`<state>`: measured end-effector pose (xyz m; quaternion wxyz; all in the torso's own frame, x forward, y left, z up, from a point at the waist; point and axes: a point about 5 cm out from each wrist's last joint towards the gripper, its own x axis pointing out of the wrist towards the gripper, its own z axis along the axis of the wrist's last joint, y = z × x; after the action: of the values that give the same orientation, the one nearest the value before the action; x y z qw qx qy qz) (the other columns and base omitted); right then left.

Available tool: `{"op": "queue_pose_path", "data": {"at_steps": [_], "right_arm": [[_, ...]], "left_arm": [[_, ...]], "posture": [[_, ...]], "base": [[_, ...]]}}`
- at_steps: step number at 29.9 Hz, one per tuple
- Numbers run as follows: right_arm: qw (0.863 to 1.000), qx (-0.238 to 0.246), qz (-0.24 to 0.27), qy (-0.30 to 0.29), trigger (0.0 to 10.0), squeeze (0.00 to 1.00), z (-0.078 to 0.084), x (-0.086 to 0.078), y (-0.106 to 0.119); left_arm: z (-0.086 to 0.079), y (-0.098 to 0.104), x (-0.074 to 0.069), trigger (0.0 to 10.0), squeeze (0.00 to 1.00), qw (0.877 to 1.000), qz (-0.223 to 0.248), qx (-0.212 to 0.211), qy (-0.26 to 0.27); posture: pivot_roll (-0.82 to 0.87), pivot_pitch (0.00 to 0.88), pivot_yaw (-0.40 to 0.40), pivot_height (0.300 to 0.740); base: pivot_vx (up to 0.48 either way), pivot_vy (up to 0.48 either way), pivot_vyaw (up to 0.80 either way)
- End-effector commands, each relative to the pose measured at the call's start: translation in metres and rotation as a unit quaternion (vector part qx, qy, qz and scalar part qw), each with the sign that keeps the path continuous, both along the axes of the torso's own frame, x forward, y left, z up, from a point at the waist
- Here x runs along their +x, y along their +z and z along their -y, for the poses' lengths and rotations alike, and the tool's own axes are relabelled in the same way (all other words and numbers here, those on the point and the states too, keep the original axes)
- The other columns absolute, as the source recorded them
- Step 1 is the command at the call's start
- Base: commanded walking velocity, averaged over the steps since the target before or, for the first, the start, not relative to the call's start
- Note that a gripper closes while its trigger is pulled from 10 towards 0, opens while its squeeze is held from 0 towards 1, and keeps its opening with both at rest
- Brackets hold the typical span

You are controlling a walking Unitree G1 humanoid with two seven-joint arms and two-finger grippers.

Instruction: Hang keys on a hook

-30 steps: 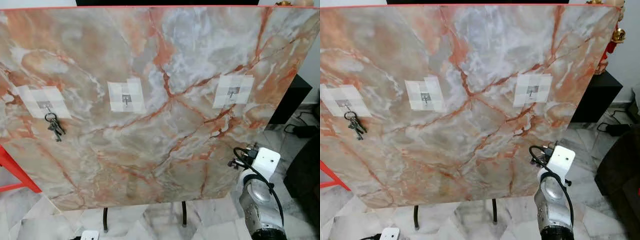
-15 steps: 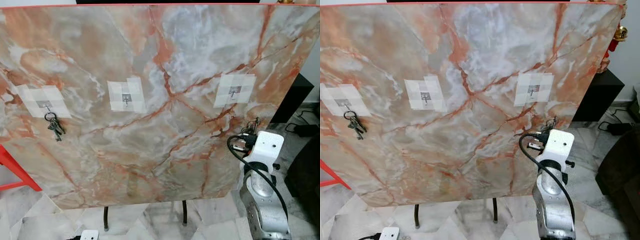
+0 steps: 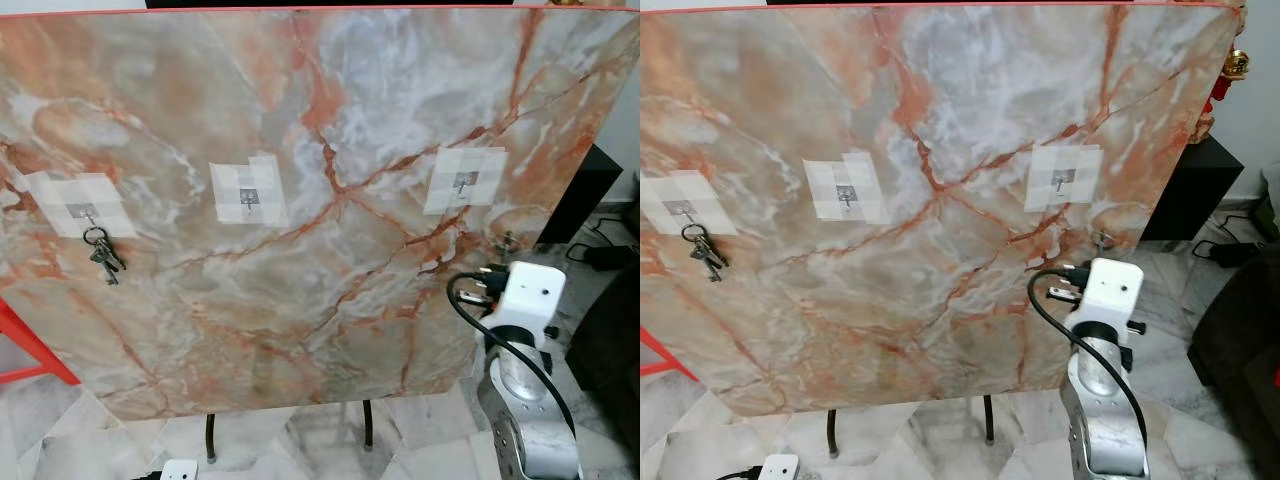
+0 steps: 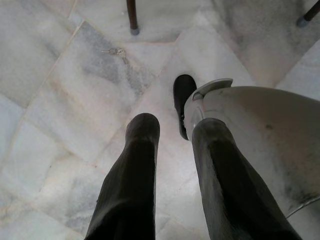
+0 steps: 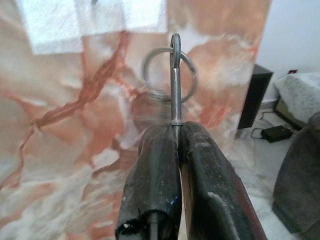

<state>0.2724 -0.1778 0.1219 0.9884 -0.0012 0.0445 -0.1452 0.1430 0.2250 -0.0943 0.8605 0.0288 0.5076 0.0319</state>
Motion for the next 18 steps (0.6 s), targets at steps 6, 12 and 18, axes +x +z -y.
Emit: {"op": "queue_pose_path", "data": {"at_steps": [6, 12, 18], "right_arm": [[1.0, -0.002, 0.0, 0.003, 10.0, 0.0, 0.0011, 0.0, 0.0026], [1.0, -0.007, -0.003, 0.008, 10.0, 0.0, 0.0012, 0.0012, 0.0013], [1.0, -0.005, -0.001, 0.009, 10.0, 0.0, 0.0015, 0.0051, 0.0034]], "left_arm": [[-0.0027, 0.0003, -0.0007, 10.0, 0.0, 1.0, -0.001, 0.001, 0.006], [-0.0018, 0.0003, -0.0002, 10.0, 0.0, 1.0, 0.001, -0.004, 0.01], [-0.001, -0.0001, -0.0006, 10.0, 0.0, 1.0, -0.001, -0.007, 0.008]], "posture": [[-0.04, 0.0, -0.027, 0.74], [-0.04, 0.0, -0.033, 0.74], [-0.04, 0.0, -0.034, 0.74]], "base": [[0.0, 0.0, 0.0], [0.0, 0.045, 0.0], [0.0, 0.381, 0.0]]}}
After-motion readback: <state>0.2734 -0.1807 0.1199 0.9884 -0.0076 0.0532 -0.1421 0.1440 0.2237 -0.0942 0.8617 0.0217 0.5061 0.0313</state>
